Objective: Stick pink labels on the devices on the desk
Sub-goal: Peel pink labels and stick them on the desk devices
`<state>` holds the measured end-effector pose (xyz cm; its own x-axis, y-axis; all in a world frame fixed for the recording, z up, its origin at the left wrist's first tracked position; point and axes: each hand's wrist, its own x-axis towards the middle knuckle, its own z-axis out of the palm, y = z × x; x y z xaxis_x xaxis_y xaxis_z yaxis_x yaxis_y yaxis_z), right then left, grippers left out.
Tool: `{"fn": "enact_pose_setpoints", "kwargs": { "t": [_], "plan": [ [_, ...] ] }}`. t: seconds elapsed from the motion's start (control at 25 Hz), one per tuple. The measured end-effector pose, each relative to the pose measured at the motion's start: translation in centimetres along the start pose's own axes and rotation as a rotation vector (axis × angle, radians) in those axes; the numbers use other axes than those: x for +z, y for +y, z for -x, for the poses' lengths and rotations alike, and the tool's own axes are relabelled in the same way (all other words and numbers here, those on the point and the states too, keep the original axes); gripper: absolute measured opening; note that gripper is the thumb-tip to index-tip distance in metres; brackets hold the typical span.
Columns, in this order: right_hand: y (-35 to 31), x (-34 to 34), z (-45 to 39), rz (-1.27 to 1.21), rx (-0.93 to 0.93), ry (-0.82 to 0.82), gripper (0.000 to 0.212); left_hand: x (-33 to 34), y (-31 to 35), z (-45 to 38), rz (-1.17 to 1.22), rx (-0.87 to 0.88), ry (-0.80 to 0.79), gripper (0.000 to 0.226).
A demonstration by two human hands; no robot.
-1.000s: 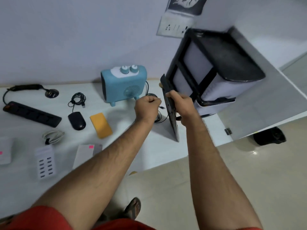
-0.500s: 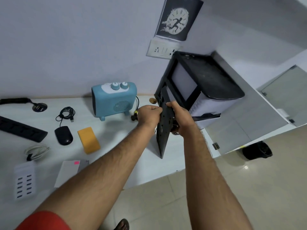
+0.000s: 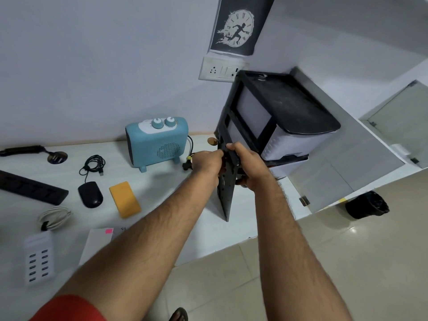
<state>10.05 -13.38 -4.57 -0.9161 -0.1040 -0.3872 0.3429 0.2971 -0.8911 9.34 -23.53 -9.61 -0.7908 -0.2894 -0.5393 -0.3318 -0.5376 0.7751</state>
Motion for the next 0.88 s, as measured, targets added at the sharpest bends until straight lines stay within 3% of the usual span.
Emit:
{"fn": "enact_pose_setpoints", "kwargs": {
  "t": [0.2,0.52,0.88],
  "plan": [
    [-0.2,-0.6,0.3,-0.011,0.018,0.007,0.037,0.1,0.1,1.4,0.041,-0.025,-0.111,0.021],
    [-0.4,-1.0,0.6,-0.059,0.021,-0.014,0.029,0.4,-3.0,3.1,-0.09,0.21,-0.17,0.057],
    [-0.3,-0.8,0.2,-0.031,0.032,0.015,0.034,0.5,-4.0,3.7,-0.045,0.259,-0.139,0.054]
  ]
}}
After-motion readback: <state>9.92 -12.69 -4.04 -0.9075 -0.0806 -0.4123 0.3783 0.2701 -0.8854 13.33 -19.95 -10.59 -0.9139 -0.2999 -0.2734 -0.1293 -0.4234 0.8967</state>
